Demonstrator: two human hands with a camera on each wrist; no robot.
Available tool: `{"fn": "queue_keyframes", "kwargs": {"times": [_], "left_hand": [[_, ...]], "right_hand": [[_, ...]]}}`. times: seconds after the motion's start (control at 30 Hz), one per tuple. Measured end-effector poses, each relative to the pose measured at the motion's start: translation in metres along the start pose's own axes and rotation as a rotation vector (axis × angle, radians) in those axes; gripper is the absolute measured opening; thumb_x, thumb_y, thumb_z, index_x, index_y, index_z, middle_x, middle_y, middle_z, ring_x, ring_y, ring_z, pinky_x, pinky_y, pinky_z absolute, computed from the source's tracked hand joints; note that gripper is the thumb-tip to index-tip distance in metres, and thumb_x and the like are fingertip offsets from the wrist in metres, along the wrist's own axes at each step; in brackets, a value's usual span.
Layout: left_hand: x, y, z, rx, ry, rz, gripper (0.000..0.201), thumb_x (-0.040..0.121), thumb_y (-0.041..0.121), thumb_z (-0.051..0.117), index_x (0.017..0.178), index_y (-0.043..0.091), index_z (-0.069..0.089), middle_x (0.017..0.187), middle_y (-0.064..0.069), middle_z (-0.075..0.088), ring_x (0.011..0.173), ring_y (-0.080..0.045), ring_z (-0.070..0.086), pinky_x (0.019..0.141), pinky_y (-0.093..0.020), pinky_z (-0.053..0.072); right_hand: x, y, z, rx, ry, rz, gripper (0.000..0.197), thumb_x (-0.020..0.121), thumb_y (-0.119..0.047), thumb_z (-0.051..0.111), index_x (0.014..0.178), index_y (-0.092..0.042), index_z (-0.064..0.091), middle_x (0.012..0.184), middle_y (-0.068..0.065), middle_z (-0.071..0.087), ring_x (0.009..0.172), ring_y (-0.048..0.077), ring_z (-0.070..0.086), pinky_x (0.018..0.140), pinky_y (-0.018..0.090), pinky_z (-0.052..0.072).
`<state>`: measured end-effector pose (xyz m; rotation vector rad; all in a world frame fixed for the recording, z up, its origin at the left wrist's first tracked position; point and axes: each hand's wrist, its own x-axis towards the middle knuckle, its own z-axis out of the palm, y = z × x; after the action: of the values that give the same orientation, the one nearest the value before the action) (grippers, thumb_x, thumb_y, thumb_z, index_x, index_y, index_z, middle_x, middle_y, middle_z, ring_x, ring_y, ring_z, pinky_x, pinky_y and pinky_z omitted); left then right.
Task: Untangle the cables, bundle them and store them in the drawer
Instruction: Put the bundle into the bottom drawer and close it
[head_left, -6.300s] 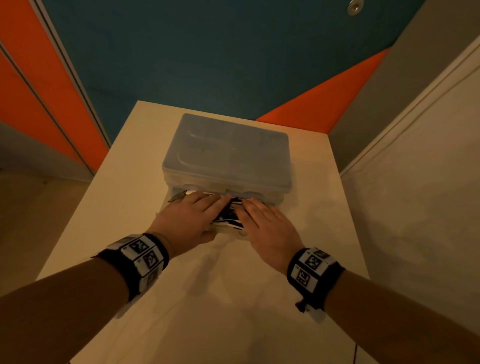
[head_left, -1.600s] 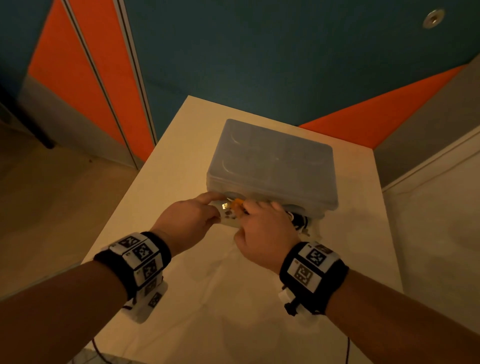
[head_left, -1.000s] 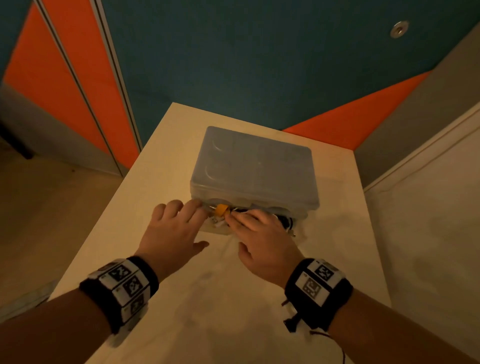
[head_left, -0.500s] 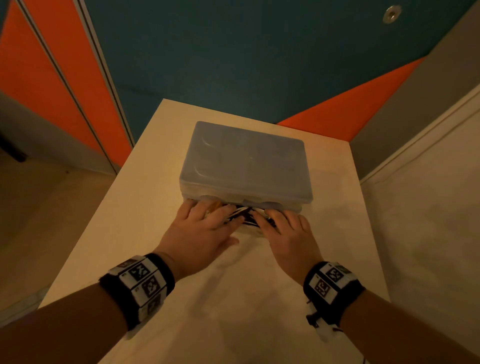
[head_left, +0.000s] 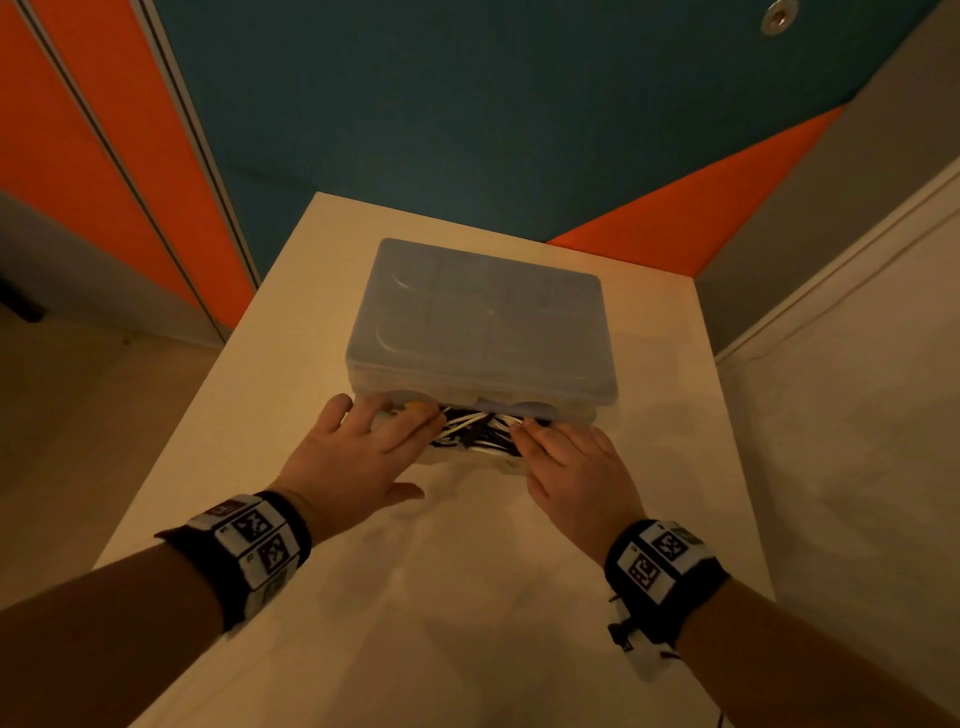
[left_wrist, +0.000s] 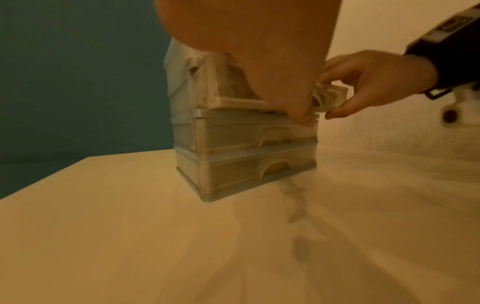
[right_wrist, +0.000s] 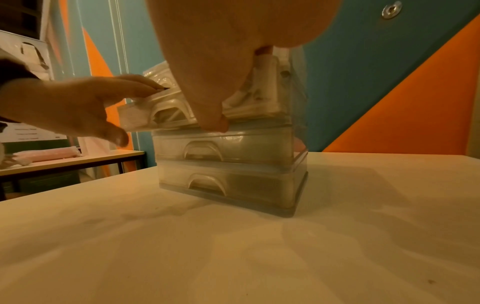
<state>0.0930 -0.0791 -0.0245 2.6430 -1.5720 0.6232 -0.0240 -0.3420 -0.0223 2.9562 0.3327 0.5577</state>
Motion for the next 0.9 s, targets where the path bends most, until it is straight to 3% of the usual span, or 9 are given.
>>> {"fn": "queue_keyframes", "kwargs": {"times": [0.1,0.2,0.27,0.43,0.67,0.73,0.8,0.9], "left_hand": [[0.002,-0.005,0.005,-0.014,0.039,0.007,0.069,0.075,0.052,0.074,0.136,0.025,0.055,0.132,0.006,0.060,0.091,-0.033,0.057,0.078,-0.043,0.038],[0.006,-0.008,0.002,-0.084,0.044,0.008,0.056,0.091,0.057,0.049,0.135,0.024,0.057,0.128,0.005,0.062,0.081,-0.031,0.057,0.075,-0.041,0.040],[0.008,-0.009,0.001,-0.149,0.040,-0.009,0.047,0.096,0.048,0.040,0.132,0.025,0.060,0.127,0.005,0.064,0.080,-0.031,0.056,0.074,-0.041,0.043],[0.013,-0.019,-0.001,-0.342,0.045,-0.054,0.036,0.098,0.034,0.043,0.124,0.024,0.067,0.121,-0.001,0.065,0.094,-0.032,0.063,0.081,-0.041,0.050],[0.016,-0.010,-0.008,-0.430,0.070,-0.226,0.031,0.087,0.023,0.049,0.100,0.026,0.077,0.106,0.008,0.073,0.089,-0.031,0.061,0.074,-0.041,0.052],[0.017,-0.006,-0.014,-0.397,0.066,-0.232,0.032,0.087,0.024,0.048,0.101,0.027,0.076,0.107,0.008,0.072,0.091,-0.031,0.062,0.076,-0.040,0.049],[0.014,-0.003,-0.020,-0.352,0.019,-0.187,0.034,0.086,0.030,0.048,0.109,0.026,0.073,0.112,0.006,0.070,0.097,-0.029,0.062,0.079,-0.038,0.043],[0.003,-0.004,-0.019,-0.305,-0.093,-0.111,0.055,0.080,0.053,0.059,0.125,0.023,0.064,0.124,0.002,0.063,0.110,-0.026,0.059,0.086,-0.039,0.041]], "right_hand": [[0.003,0.003,-0.002,0.017,-0.029,-0.008,0.048,0.078,-0.024,0.061,0.125,-0.017,0.062,0.119,-0.002,0.065,0.097,0.022,0.061,0.087,0.035,0.041],[0.004,0.003,-0.004,0.048,-0.054,-0.002,0.047,0.079,-0.027,0.054,0.125,-0.017,0.062,0.118,-0.003,0.065,0.097,0.021,0.060,0.084,0.035,0.047],[0.003,0.002,-0.003,0.065,-0.075,0.010,0.048,0.080,-0.028,0.053,0.126,-0.017,0.062,0.121,-0.004,0.064,0.096,0.020,0.061,0.082,0.035,0.050],[-0.002,0.005,0.006,0.143,-0.143,0.024,0.051,0.084,-0.026,0.055,0.135,-0.018,0.054,0.132,-0.002,0.058,0.098,0.023,0.060,0.086,0.038,0.052],[-0.005,0.005,0.010,0.155,-0.275,0.036,0.052,0.092,-0.027,0.046,0.144,-0.021,0.039,0.143,-0.003,0.048,0.105,0.023,0.057,0.090,0.038,0.047],[-0.004,0.004,0.007,0.137,-0.285,0.030,0.053,0.093,-0.028,0.046,0.145,-0.022,0.038,0.144,-0.004,0.047,0.107,0.023,0.056,0.092,0.038,0.046],[-0.002,0.000,0.000,0.106,-0.218,0.043,0.056,0.087,-0.027,0.058,0.141,-0.024,0.044,0.137,-0.005,0.052,0.104,0.023,0.055,0.091,0.038,0.047],[0.002,-0.008,-0.012,0.056,-0.099,0.074,0.062,0.076,-0.025,0.070,0.136,-0.026,0.052,0.124,-0.006,0.059,0.096,0.024,0.055,0.084,0.038,0.045]]}}
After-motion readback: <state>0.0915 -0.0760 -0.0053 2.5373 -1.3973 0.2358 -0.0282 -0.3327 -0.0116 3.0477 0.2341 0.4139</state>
